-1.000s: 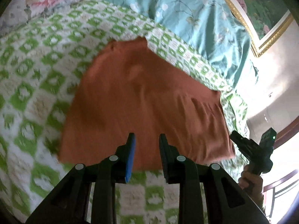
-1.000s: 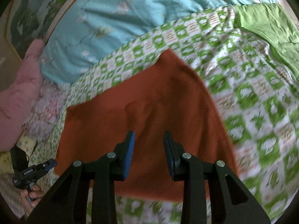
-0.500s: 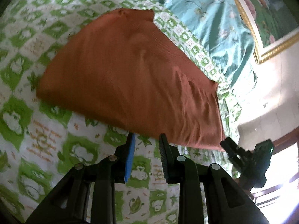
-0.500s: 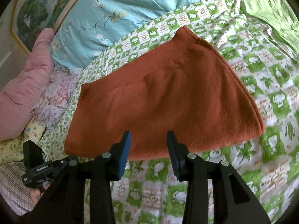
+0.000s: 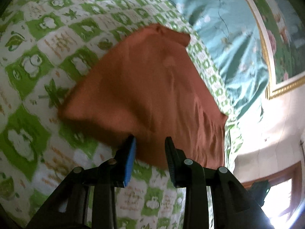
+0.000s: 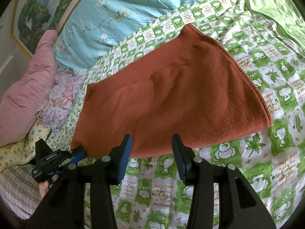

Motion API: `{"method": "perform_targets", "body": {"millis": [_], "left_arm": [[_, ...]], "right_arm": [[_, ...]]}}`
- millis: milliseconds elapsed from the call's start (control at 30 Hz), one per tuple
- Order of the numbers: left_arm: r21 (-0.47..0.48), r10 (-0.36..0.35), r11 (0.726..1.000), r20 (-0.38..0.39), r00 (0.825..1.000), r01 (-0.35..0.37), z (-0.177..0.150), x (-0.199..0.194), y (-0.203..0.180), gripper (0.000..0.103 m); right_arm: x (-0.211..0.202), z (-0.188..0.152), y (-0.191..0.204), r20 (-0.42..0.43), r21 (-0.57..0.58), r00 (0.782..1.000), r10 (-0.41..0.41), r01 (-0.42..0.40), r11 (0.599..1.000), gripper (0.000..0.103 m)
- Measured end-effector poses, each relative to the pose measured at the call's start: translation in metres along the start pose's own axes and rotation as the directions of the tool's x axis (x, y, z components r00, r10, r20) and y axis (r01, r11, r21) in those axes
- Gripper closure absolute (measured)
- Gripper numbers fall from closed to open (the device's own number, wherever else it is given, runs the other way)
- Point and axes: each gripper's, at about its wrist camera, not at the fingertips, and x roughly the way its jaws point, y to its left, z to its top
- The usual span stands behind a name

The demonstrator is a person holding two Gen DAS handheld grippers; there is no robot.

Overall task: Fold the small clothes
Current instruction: 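Grasp the folded sweater edge with the left tool and lift it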

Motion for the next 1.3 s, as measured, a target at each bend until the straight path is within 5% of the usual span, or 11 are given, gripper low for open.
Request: {"method": "perform_targets", "body": {"millis": [167,267,567,667,800,900,1133,1300], "left_arm": [[-0.041,-0.005,0.999,-0.03,1.0,0.004,-0.005,-0.01,0.006,0.071],[-0.051,0.043,0.998,-0.042,0.998,-0.045,-0.019,-0.014,0.006,0.06],[-0.067,0.121,0.991,0.108,0.987,-0.114,0.01,0.001,0.002,0.06],[-0.051,0.157,0.987,0.138,0.978,-0.151,0.023,0.007,-0.001,0.063],[0.036,0.209,0.975,0.199,0.958,-0.22,0.026,0.006,-0.027,0.092],[0.182,0.203,0.95,0.256,0.945,-0.254,0.02,0.003,-0.065,0.093],[0.465,0.075,0.866,0.246,0.966,-0.185,-0.011,0.023,-0.158,0.094],[0.623,0.073,0.765,0.172,0.982,-0.166,-0.057,0.069,-0.205,0.094]], "right_arm": [[0.002,0.003,-0.004,-0.007,0.005,1.0,0.003,-0.003,1.0,0.058],[0.002,0.004,-0.005,-0.005,0.006,1.0,0.005,-0.005,1.0,0.058],[0.0,0.002,0.0,-0.012,-0.016,1.0,0.022,-0.022,1.0,0.058],[0.0,0.004,-0.003,-0.004,-0.009,1.0,0.021,-0.021,1.0,0.058],[0.003,0.009,-0.009,-0.004,0.003,1.0,0.028,-0.028,1.0,0.058],[0.006,0.017,-0.015,0.002,0.02,0.999,0.043,-0.043,0.999,0.058],[0.01,0.051,-0.036,0.002,0.054,0.996,0.085,-0.085,0.995,0.058],[0.022,0.078,-0.049,-0.046,0.093,0.987,0.156,-0.151,0.984,0.054]]}}
